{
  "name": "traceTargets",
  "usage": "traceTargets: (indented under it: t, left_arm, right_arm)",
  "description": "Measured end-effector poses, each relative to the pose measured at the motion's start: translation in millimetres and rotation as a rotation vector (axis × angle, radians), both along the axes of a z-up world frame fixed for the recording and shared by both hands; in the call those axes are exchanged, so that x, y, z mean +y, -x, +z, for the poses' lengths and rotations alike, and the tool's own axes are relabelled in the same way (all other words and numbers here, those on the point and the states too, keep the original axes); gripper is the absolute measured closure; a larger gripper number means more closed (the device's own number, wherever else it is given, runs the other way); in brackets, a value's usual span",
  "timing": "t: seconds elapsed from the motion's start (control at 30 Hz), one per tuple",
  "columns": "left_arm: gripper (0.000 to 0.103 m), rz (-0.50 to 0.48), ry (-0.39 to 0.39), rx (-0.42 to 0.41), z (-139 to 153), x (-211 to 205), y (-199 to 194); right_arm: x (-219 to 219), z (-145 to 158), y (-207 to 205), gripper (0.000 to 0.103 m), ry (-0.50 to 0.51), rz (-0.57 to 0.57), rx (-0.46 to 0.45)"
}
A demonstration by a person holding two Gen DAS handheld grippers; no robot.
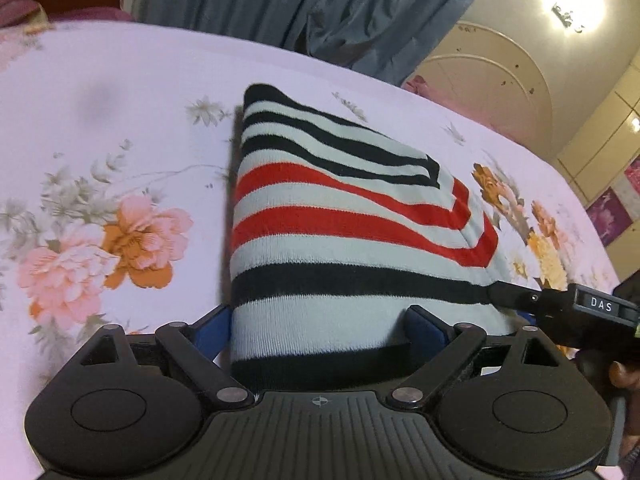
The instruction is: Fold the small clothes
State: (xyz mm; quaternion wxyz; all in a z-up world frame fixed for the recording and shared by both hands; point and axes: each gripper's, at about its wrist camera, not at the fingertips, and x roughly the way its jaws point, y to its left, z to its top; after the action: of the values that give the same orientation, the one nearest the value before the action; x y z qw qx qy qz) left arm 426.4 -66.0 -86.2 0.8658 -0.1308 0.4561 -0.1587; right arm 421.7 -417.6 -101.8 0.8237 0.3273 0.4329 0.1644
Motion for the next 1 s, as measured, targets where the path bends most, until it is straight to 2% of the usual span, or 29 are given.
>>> traceTargets:
  t: [0.17, 0.2, 0.27, 0.37, 0.43, 0.5, 0.67, 0.77, 1.0]
  left_arm:
    - [0.011, -0.02, 0.086, 0.03, -13, 4, -17]
    - [0.011, -0.026, 0.089, 0.03, -14, 3, -20]
    - [0.012, -0.04, 0.092, 0.031, -14, 1, -24]
    - [0.029, -0.088, 0.077, 0.011, -10, -1, -25]
    - [0.044, -0.116, 0.068, -0.011, -4, 3, -25]
    - [0.049, -0.133, 0.081, -0.027, 2, 9, -24]
    - [0.051, -0.181, 0.086, -0.111, 26, 28, -16]
    - [0.051, -0.188, 0.082, -0.135, 41, 53, -12]
    - [0.051, -0.144, 0.025, -0.182, 62, 139, 4]
  right_arm:
    - [9, -4, -20, 0.045, -0.026, 0.032, 0.027]
    - [11, -4, -23, 0.052, -0.025, 0.027, 0.034]
    - [15, -3, -27, 0.057, -0.012, 0.022, 0.042]
    - [27, 7, -25, 0.068, 0.064, 0.028, 0.021]
    - [40, 21, -19, 0.07, 0.158, 0.028, -0.016]
    - [55, 34, -13, 0.072, 0.241, 0.024, -0.053]
    - [102, 76, 3, 0.072, 0.376, 0.047, -0.149]
    - [137, 91, 9, 0.072, 0.456, 0.082, -0.171]
    - [217, 99, 6, 0.072, 0.434, 0.119, -0.219]
